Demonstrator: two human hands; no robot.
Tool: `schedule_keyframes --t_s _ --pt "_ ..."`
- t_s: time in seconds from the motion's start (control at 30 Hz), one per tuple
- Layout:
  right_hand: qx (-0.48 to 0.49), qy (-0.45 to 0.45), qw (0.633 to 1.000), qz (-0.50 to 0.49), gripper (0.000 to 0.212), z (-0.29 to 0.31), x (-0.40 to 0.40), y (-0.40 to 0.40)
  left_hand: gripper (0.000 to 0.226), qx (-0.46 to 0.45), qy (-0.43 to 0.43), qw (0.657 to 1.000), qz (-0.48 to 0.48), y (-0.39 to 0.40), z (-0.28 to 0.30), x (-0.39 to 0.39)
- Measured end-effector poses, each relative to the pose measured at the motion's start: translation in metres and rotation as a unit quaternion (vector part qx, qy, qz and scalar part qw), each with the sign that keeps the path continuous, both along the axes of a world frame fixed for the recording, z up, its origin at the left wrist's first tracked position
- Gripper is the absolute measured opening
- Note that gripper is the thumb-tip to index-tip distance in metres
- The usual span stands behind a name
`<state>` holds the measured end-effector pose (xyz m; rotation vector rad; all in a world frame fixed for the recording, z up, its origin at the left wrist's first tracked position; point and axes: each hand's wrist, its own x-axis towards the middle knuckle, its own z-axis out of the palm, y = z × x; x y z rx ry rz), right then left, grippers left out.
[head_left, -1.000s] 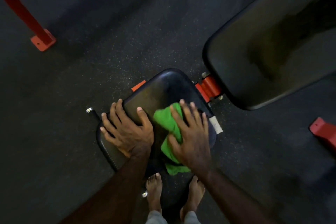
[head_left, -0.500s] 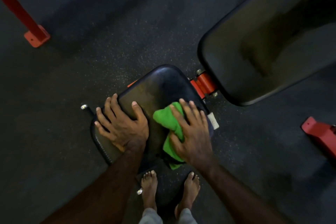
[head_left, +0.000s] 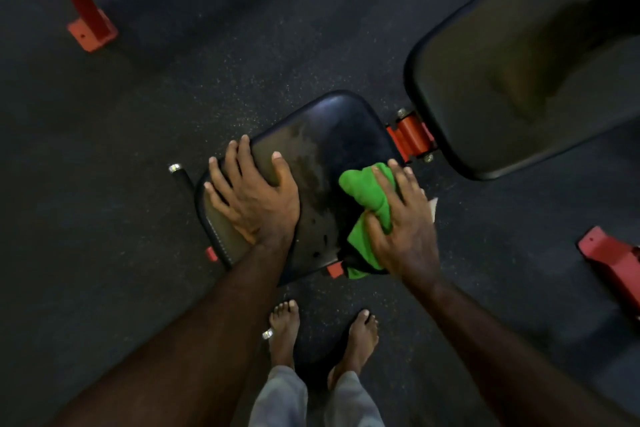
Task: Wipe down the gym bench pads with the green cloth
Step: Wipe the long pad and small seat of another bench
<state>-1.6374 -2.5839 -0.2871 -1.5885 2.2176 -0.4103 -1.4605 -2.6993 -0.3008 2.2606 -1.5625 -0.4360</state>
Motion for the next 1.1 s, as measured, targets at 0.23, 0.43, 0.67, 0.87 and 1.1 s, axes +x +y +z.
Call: schedule_keyframes --t_s 0.23,0.43,0.67,0.87,1.1 --pt "0.014 -0.013 0.992 -0.127 0.072 0.011 0.049 -0.039 0.047 -0.076 0.142 0.985 -0.069 0.009 0.004 0.055" --pt "0.037 0.059 0.993 0.098 0.08 0.011 0.055 0.012 0.047 -0.077 0.122 0.986 -0.081 0.02 -0.013 0.082" --pt "0.031 0.006 0.977 -0.211 0.075 0.013 0.096 -0.06 0.042 -0.143 0.219 0.965 -0.011 0.021 -0.017 0.083" --pt "0.044 0.081 0.978 0.188 0.082 0.011 0.099 -0.021 0.042 -0.158 0.236 0.959 -0.015 0.02 -0.024 0.088" --pt "0.038 0.04 0.996 -0.066 0.078 0.011 0.104 -0.077 0.043 -0.14 0.236 0.961 -0.018 0.02 -0.022 0.085"
